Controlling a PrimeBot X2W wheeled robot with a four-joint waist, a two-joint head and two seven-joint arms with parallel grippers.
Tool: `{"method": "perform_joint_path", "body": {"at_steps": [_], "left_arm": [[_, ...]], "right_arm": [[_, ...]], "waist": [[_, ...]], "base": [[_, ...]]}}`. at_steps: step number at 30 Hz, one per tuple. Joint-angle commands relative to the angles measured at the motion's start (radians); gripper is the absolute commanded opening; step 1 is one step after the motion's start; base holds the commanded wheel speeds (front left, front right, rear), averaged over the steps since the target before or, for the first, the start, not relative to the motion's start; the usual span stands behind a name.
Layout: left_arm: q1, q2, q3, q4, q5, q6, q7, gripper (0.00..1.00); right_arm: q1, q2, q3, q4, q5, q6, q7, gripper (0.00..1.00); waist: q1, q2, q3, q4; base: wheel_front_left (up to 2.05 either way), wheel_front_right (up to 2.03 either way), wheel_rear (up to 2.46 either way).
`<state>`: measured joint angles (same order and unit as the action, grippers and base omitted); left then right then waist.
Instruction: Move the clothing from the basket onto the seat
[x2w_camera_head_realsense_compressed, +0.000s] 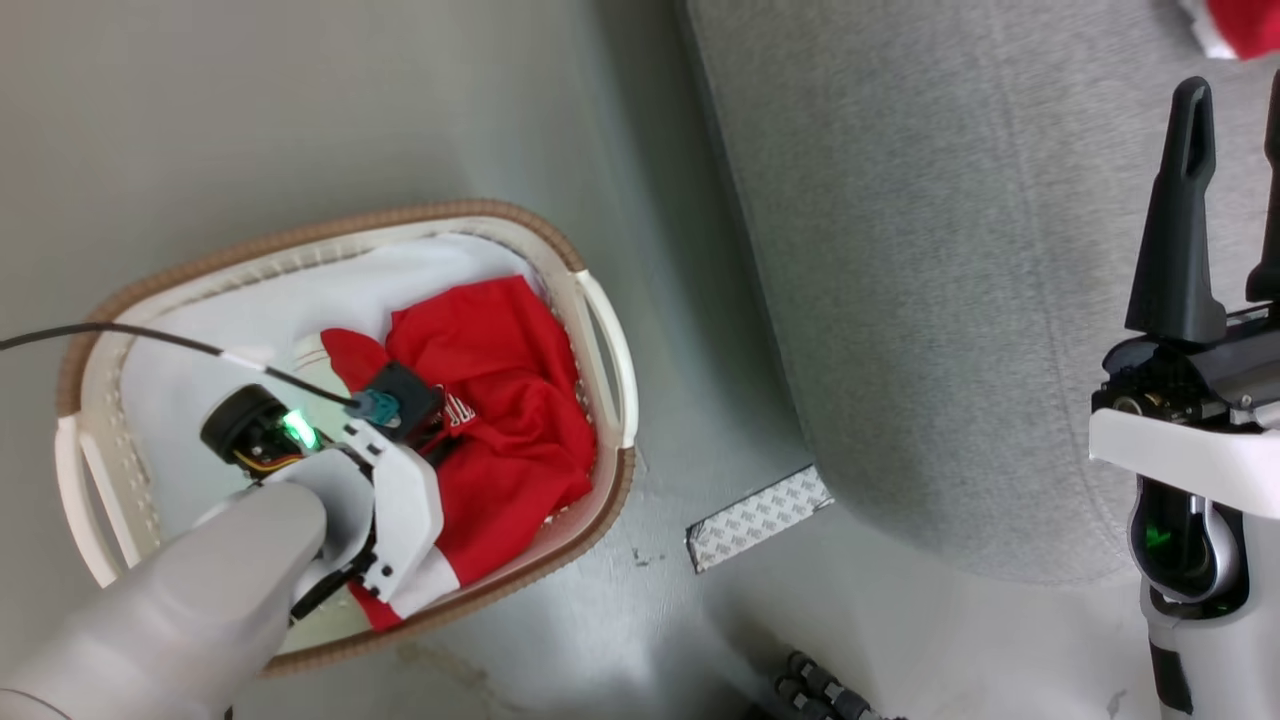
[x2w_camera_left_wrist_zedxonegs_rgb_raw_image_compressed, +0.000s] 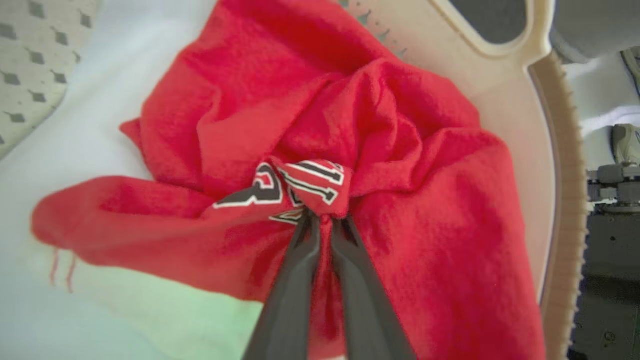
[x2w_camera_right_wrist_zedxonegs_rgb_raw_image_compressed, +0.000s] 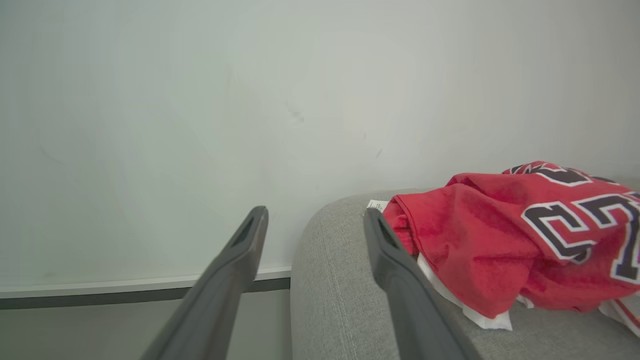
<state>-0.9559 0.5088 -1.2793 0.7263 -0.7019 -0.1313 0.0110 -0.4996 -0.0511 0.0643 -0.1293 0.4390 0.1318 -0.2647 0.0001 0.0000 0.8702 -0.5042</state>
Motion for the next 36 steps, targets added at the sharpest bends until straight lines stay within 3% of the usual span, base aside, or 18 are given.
{"method": "perform_joint_path", "body": {"at_steps": [1,17,27,36], "left_arm": [[0.005,0.005,-0.002,-0.004,-0.014,0.001,-0.02,0.0],[0.084,-0.158,-0.002,-0.04,-0.178,0.001,-0.228,0.0],[0.122,-0.213,0.022,-0.086,-0.231,0.001,-0.272,0.0],[0.149,-0.217,0.143,-0.178,-0.208,0.002,-0.275,0.0]], "right_arm": [[-0.012,0.001,-0.001,0.01,0.003,-0.002,0.001,1.0],[0.091,0.0,-0.109,0.1,-0.14,-0.002,0.001,1.0],[0.158,-0.001,-0.132,0.169,-0.185,-0.002,0.001,1.0],[0.26,-0.001,-0.148,0.23,-0.16,-0.002,0.001,1.0]], "waist": [[-0.0001,0.0,-0.029,-0.006],[-0.0001,0.0,-0.391,0.172],[-0.0001,0.0,-0.591,0.256],[-0.0001,0.0,-0.751,0.316]], "base": [[0.0,0.0,0.0],[0.0,0.0,0.0],[0.0,0.0,0.0],[0.0,0.0,0.0]]}}
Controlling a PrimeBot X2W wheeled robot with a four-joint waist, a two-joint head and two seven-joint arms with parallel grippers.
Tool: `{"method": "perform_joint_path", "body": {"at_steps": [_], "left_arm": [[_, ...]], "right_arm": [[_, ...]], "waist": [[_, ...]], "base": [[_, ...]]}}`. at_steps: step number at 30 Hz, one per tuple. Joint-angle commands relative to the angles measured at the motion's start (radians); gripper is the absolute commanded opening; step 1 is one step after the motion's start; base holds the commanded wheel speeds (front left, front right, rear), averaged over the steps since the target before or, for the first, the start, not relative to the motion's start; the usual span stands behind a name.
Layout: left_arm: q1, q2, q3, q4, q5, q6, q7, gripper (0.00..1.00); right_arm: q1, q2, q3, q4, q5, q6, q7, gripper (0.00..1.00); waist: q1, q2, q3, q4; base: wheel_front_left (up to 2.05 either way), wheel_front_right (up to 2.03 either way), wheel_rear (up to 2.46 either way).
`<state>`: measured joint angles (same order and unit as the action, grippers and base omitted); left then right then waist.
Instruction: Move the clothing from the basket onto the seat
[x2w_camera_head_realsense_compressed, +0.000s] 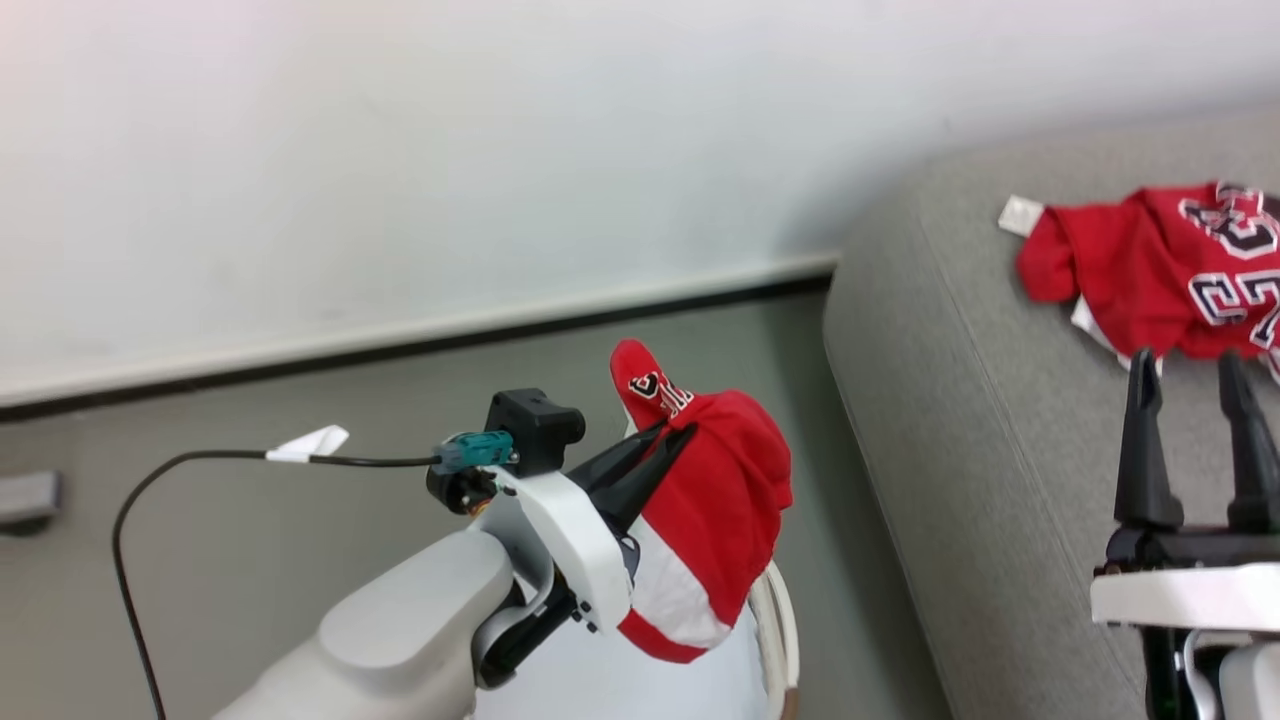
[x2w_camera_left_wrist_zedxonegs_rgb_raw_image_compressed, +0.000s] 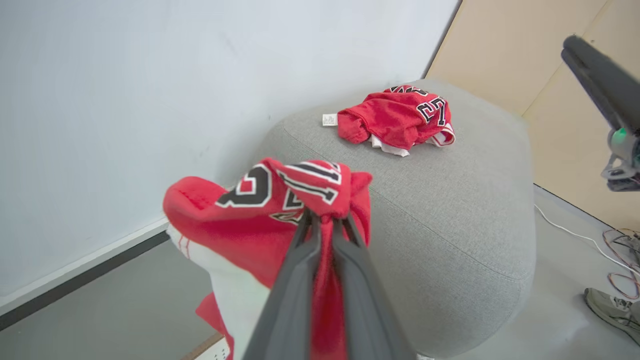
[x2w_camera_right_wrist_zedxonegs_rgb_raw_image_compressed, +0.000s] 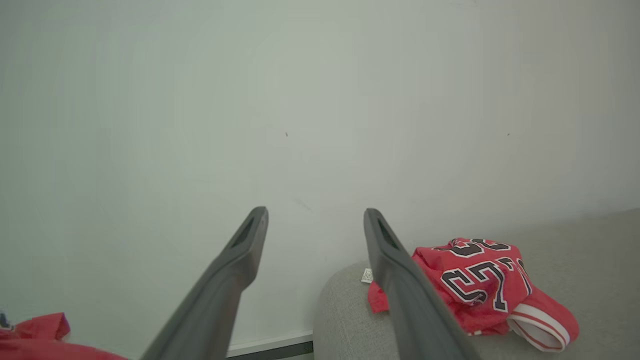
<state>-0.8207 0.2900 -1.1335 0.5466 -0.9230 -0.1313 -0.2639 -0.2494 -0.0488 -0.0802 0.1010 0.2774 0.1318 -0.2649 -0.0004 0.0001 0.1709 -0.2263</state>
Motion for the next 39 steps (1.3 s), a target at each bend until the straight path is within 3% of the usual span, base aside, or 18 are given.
{"method": "perform_joint_path", "body": {"at_steps": [1,17,28,39], "left_arm": [[0.012,0.005,0.01,-0.011,0.029,0.006,0.0,0.0],[0.028,0.045,0.208,-0.261,0.096,0.082,0.0,0.0],[0.052,0.057,0.199,-0.307,0.088,0.102,0.013,0.0],[0.049,0.046,0.163,-0.286,0.105,0.082,0.021,0.0]], "right_arm": [[0.021,-0.003,-0.001,0.008,0.006,-0.002,0.001,1.0],[0.107,-0.034,0.136,0.109,0.074,-0.002,0.001,1.0],[0.07,-0.064,0.267,0.089,0.1,-0.002,0.001,1.0],[-0.06,-0.19,0.591,0.112,0.181,-0.002,0.001,1.0]], "waist": [[0.0004,-0.0001,-0.064,0.043],[0.0004,-0.0001,-0.186,0.111],[0.0004,-0.0001,-0.199,0.143],[0.0004,-0.0001,-0.184,0.151]], "base": [[0.0,0.0,0.0],[0.0,0.0,0.0],[0.0,0.0,0.0],[0.0,0.0,0.0]]}}
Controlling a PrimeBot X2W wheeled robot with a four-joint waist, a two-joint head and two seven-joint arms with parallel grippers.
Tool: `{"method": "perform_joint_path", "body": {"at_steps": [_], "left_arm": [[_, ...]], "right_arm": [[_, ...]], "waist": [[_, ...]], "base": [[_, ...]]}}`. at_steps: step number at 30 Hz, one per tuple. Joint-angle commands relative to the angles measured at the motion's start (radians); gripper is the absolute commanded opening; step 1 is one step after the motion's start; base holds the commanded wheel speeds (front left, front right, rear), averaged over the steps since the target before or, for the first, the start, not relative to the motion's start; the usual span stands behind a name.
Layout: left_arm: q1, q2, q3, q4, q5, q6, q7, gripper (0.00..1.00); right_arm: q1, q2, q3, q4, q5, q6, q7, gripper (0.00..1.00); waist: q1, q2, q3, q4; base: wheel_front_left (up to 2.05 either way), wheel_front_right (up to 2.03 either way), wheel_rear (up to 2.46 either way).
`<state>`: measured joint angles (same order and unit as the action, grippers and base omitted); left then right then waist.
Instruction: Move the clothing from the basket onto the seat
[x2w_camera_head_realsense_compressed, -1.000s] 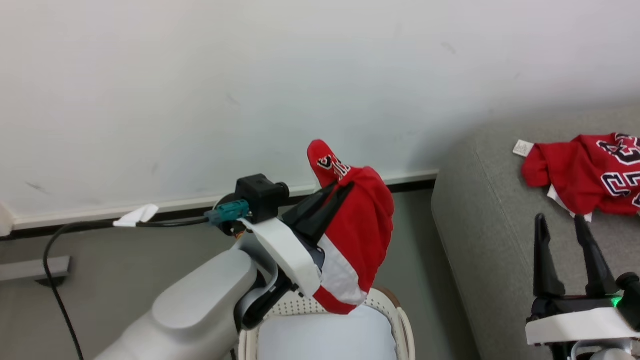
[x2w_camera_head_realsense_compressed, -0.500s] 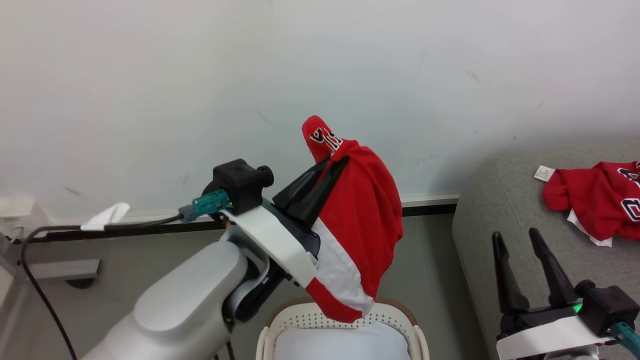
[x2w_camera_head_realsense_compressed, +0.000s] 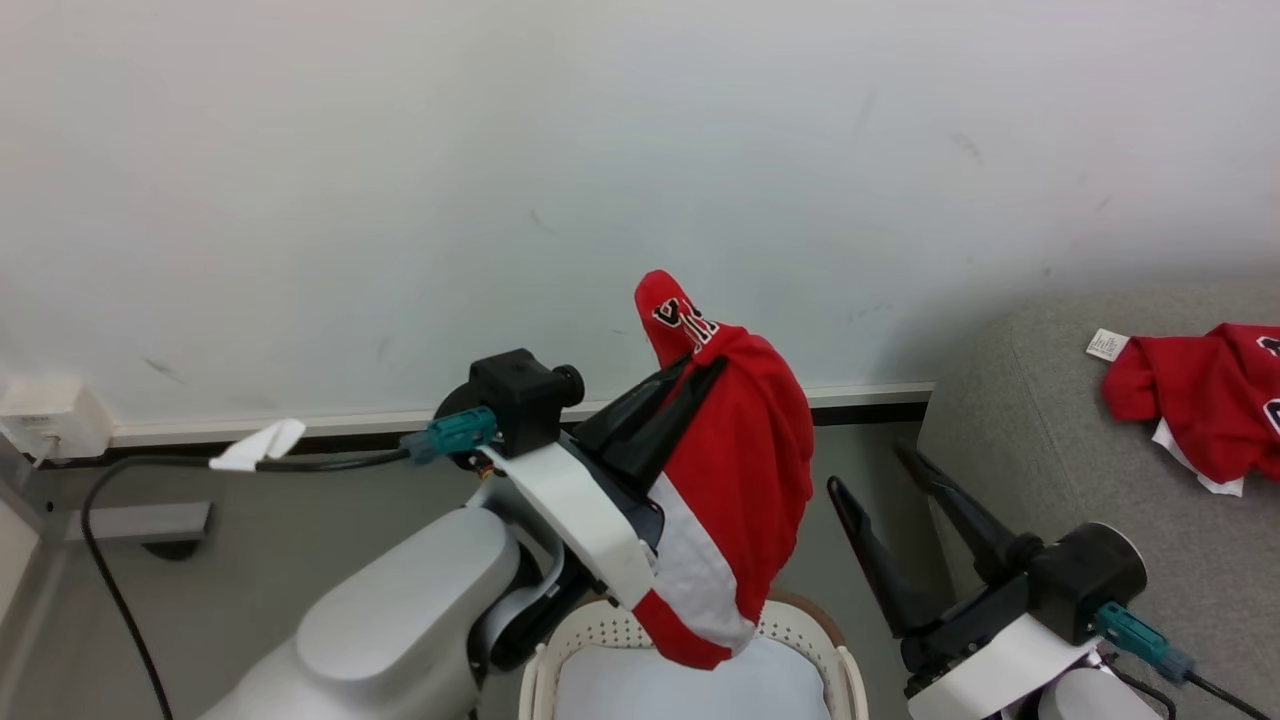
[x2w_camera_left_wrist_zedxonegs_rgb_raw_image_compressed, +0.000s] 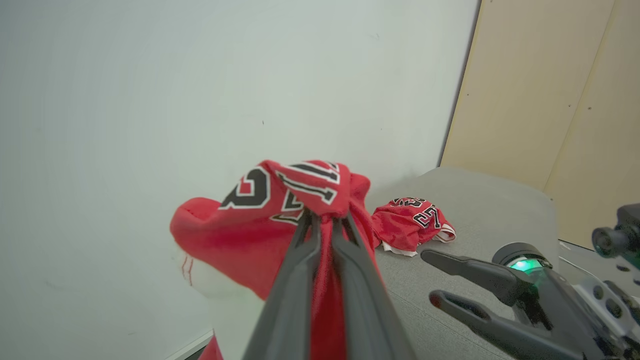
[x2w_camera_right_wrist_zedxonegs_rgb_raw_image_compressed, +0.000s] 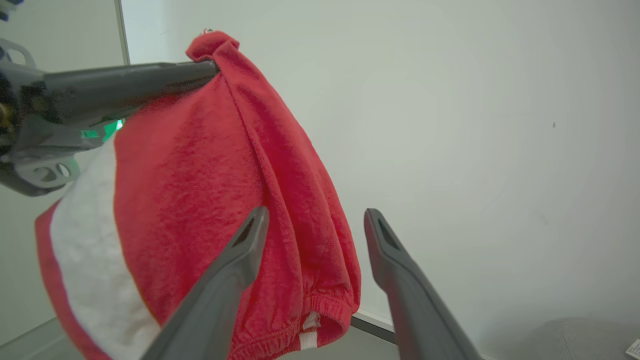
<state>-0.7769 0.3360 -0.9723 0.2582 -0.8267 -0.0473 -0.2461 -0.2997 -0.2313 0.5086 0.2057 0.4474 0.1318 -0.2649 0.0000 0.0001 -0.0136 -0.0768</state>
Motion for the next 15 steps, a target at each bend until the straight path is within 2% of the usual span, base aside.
{"method": "perform_joint_path", "body": {"at_steps": [1,7,15], "left_arm": [[0.006,-0.003,-0.003,0.003,0.011,-0.004,0.004,0.0],[0.014,-0.037,-0.054,-0.003,0.017,-0.027,0.021,0.0],[0.012,-0.083,-0.13,-0.026,0.021,-0.056,0.05,0.0]], "right_arm": [[-0.033,-0.023,0.037,0.019,0.019,-0.002,0.001,1.0],[-0.16,-0.088,0.212,0.12,0.064,-0.002,0.002,1.0],[-0.281,-0.105,0.406,0.257,0.133,-0.002,0.015,1.0]], "waist": [[0.0,-0.0001,0.002,0.005],[0.0,-0.0001,0.002,0.037],[0.0,-0.0001,-0.01,0.095]], "base": [[0.0,0.0,0.0],[0.0,0.0,0.0],[0.0,0.0,0.0]]}}
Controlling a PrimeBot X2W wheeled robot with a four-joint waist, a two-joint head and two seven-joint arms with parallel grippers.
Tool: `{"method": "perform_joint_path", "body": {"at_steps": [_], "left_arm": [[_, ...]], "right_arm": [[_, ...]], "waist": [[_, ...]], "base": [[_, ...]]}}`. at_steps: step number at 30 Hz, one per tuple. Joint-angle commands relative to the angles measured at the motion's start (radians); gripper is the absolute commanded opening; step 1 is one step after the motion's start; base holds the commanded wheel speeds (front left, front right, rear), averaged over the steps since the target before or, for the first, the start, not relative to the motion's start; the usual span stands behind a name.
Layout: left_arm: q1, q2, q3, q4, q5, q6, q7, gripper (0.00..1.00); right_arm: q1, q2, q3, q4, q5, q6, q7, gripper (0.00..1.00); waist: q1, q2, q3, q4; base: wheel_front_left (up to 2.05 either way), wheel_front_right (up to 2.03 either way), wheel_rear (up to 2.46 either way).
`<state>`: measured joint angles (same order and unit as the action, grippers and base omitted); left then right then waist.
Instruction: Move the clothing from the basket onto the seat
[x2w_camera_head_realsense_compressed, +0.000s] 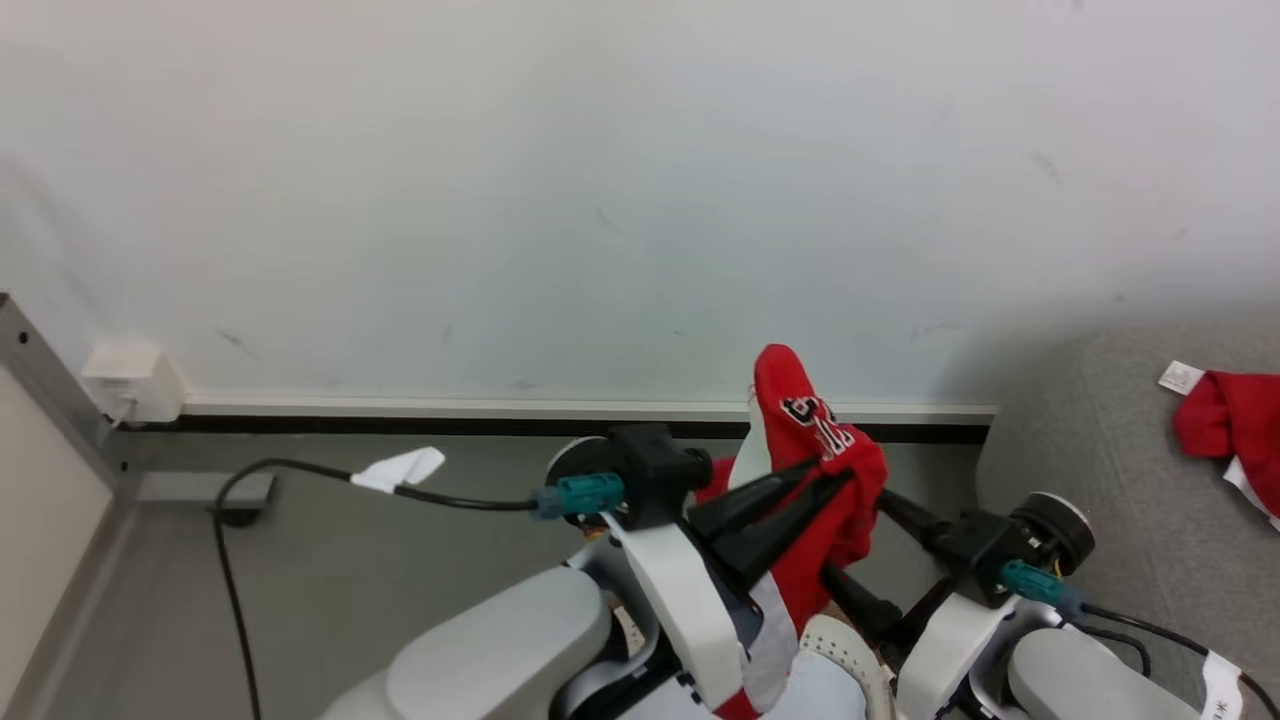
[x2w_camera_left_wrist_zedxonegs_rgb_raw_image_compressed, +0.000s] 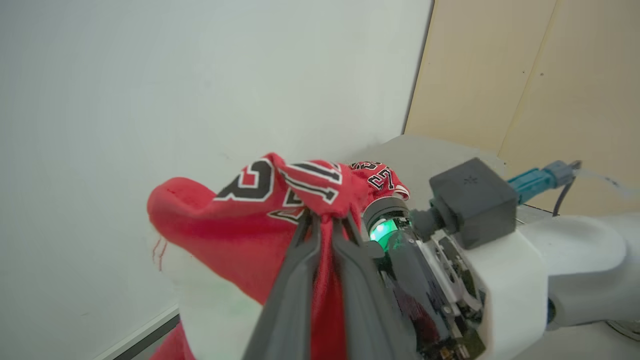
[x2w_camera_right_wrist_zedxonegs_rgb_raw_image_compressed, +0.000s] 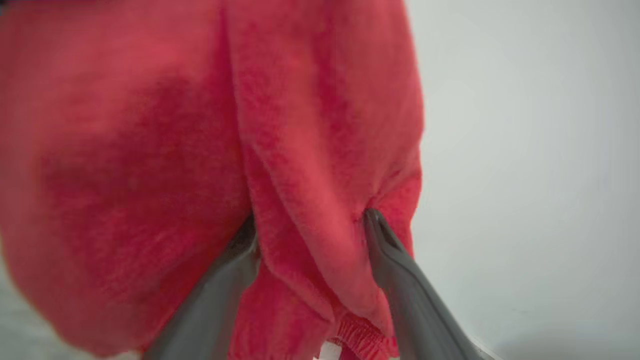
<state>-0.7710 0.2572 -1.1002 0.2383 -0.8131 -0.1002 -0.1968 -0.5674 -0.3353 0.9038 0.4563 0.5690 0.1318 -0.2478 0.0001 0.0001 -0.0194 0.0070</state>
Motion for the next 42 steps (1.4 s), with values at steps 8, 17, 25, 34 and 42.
{"method": "perform_joint_path", "body": {"at_steps": [8,17,25,34,42], "left_arm": [[0.004,-0.02,-0.046,-0.013,0.005,-0.014,0.012,0.0],[0.008,-0.004,-0.04,0.006,-0.009,-0.008,0.003,0.0],[0.038,0.021,-0.008,0.066,-0.037,0.01,-0.019,0.0],[0.063,0.023,-0.011,0.081,-0.028,0.005,-0.041,0.0],[0.081,0.023,-0.024,0.042,-0.014,0.019,-0.045,1.0]], "right_arm": [[-0.077,0.016,0.162,0.097,0.101,-0.002,-0.007,1.0],[-0.086,0.033,0.17,0.102,0.138,-0.002,-0.018,0.0],[0.02,0.055,-0.066,0.047,0.122,-0.002,-0.018,0.0],[0.17,0.14,-0.34,-0.031,0.03,-0.002,-0.018,0.0],[0.211,0.17,-0.476,-0.077,-0.016,-0.002,-0.018,0.0]], "waist": [[-0.0001,-0.0001,-0.014,0.056],[-0.0001,-0.0001,-0.011,0.061],[-0.0001,-0.0001,-0.004,0.036],[-0.0001,-0.0001,0.004,0.004],[-0.0001,-0.0001,0.014,-0.076]], "base": [[0.0,0.0,0.0],[0.0,0.0,0.0],[0.0,0.0,0.0],[0.0,0.0,0.0],[0.0,0.0,0.0]]}}
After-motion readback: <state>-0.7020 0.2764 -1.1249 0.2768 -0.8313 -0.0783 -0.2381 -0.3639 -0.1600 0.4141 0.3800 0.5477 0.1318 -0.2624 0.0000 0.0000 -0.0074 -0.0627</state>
